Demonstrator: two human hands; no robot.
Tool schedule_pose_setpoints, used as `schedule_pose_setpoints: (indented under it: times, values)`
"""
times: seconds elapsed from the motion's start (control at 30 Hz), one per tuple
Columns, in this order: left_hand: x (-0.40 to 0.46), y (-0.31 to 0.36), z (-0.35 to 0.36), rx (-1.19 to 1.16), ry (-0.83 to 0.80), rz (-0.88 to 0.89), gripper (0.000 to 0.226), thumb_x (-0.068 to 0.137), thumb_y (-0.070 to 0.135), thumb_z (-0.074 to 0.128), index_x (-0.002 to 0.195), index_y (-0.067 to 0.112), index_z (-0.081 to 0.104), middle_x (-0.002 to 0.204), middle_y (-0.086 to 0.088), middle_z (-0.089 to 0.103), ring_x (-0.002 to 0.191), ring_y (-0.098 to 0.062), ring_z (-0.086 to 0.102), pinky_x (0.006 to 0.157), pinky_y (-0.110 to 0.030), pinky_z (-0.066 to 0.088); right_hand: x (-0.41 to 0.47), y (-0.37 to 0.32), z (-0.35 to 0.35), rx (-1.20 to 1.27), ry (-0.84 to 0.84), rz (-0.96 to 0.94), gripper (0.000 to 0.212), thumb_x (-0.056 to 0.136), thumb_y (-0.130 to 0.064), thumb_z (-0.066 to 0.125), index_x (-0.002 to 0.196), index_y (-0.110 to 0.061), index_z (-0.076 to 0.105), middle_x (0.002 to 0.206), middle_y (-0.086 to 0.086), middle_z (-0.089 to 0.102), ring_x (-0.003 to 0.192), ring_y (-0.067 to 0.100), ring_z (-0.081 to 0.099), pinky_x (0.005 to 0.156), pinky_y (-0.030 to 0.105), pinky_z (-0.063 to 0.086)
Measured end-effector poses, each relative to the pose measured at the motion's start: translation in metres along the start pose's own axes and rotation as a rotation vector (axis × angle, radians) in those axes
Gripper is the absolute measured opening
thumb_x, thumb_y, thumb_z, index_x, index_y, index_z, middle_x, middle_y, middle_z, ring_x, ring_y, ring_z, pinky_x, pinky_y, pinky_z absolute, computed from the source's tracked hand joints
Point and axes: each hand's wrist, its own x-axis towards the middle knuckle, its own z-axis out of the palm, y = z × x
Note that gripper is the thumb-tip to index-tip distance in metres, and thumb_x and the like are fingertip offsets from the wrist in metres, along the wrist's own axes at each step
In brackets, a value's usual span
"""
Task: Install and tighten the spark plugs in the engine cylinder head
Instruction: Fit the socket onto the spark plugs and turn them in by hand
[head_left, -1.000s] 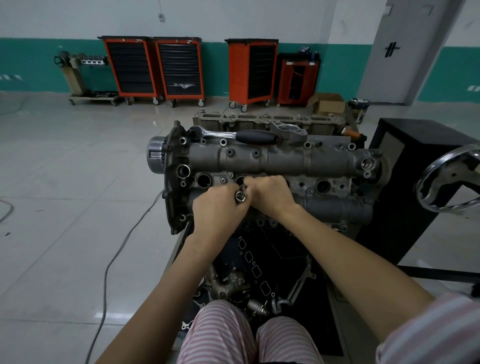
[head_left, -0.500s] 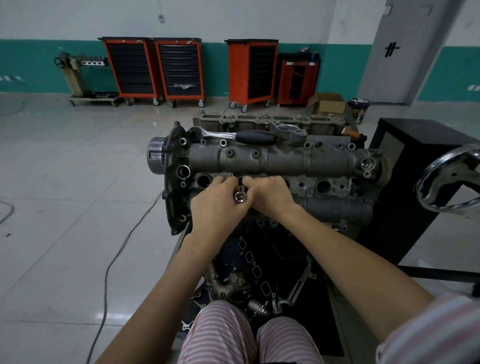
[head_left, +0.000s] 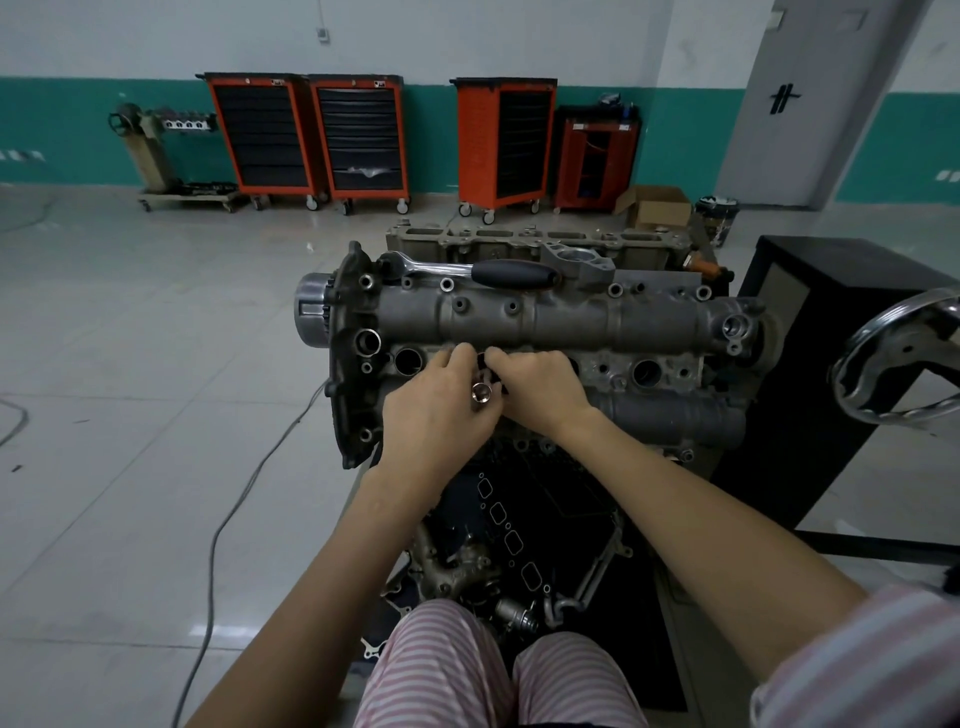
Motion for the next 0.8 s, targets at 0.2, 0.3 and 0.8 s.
schedule_pose_setpoints:
  times: [0.2,0.3,0.8]
  values:
    - [-0.0037,0.0043,-0.0009,0.119,0.073,-0.087,0.049,0.089,0.049,0.049,0.053,0.019,0.035,0.046,0.008,0.032,0.049,-0.015,0.037,0.042,-0.023,0.012,-0.0005,-0.0047,-0.0044,0.053,0.164,-0.019,0.019,0.071,-0.020,0.054,0.057,-0.007,0.057,0.042,0.006,0.054,0.032,0.024,0.052,0.037,0.019,0.034]
    - [-0.0028,0.0033,0.0005,0.126,0.073,-0.080,0.038,0.091,0.044,0.048,0.060,0.021,0.041,0.054,0.006,0.040,0.053,-0.016,0.042,0.042,-0.024,0.013,-0.0006,-0.0023,-0.0025,0.082,0.168,0.003,0.025,0.073,-0.024,0.044,0.063,-0.005,0.058,0.047,0.008,0.057,0.037,0.027,0.055,0.039,0.023,0.034]
    - [-0.0028,0.0092,-0.0058,0.079,0.060,-0.137,0.058,0.090,0.054,0.044,0.045,0.023,0.024,0.042,0.007,0.031,0.039,-0.010,0.030,0.042,-0.023,0.015,-0.0011,-0.0028,-0.0008,-0.064,0.159,-0.025,0.029,0.056,-0.019,0.085,0.054,-0.008,0.058,0.039,0.003,0.053,0.029,0.022,0.050,0.036,0.017,0.033]
